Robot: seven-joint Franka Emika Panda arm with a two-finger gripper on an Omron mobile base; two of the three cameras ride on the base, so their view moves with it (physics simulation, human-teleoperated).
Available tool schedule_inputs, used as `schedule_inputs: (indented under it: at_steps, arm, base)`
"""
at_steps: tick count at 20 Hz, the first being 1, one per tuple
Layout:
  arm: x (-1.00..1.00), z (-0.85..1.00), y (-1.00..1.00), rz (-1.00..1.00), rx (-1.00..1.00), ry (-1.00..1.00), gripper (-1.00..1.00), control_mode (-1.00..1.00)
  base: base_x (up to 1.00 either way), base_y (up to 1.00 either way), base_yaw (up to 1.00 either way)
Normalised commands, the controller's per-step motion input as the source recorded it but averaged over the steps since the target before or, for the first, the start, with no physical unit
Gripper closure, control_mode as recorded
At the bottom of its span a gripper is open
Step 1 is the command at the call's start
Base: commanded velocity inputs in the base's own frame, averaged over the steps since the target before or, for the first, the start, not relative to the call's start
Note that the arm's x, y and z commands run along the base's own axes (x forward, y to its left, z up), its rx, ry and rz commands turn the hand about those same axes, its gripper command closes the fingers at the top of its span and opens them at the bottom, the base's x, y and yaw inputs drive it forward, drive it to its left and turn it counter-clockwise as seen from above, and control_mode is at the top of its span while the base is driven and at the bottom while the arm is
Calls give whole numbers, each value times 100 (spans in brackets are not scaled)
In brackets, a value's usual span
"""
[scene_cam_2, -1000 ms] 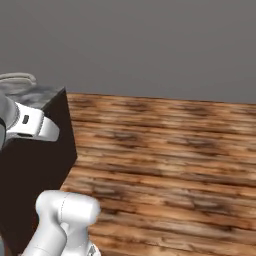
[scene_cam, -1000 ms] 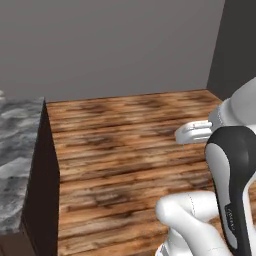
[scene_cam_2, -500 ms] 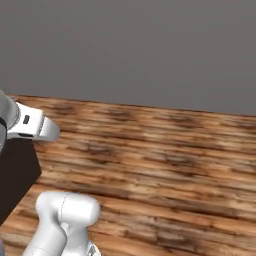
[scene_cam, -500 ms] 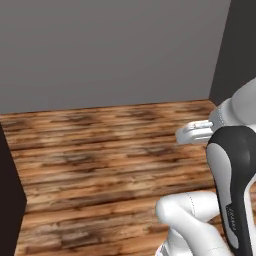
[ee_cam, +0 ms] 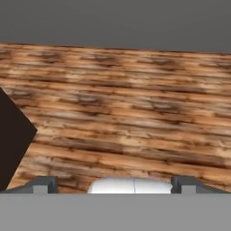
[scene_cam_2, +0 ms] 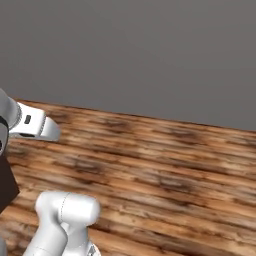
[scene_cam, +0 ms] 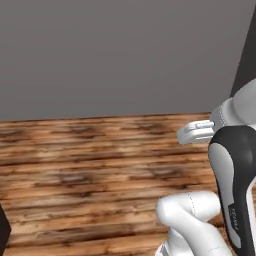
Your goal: Transport the chicken drumstick and avocado to the fridge. Place the chicken drumstick on the rack containing meat and place the avocado on the rack containing the vegetable, ensuring meats and vegetables are on different racks.
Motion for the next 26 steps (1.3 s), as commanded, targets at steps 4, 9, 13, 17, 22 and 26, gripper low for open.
schedule_inputs:
  at_steps: [4, 9, 13, 17, 22, 26]
  arm:
    - [0, 0, 0, 0, 0, 0, -100, 100]
    - [0, 0, 0, 0, 0, 0, -100, 100]
    - [0, 0, 0, 0, 0, 0, -100, 100]
    - [0, 0, 0, 0, 0, 0, -100, 100]
    - [0, 0, 0, 0, 0, 0, -100, 100]
    - [0, 0, 0, 0, 0, 0, -100, 100]
  base:
    - [100, -20, 22]
    - [100, 0, 22]
    - [100, 0, 25]
    - [100, 2, 37]
    - [100, -11, 64]
    - [97, -7, 73]
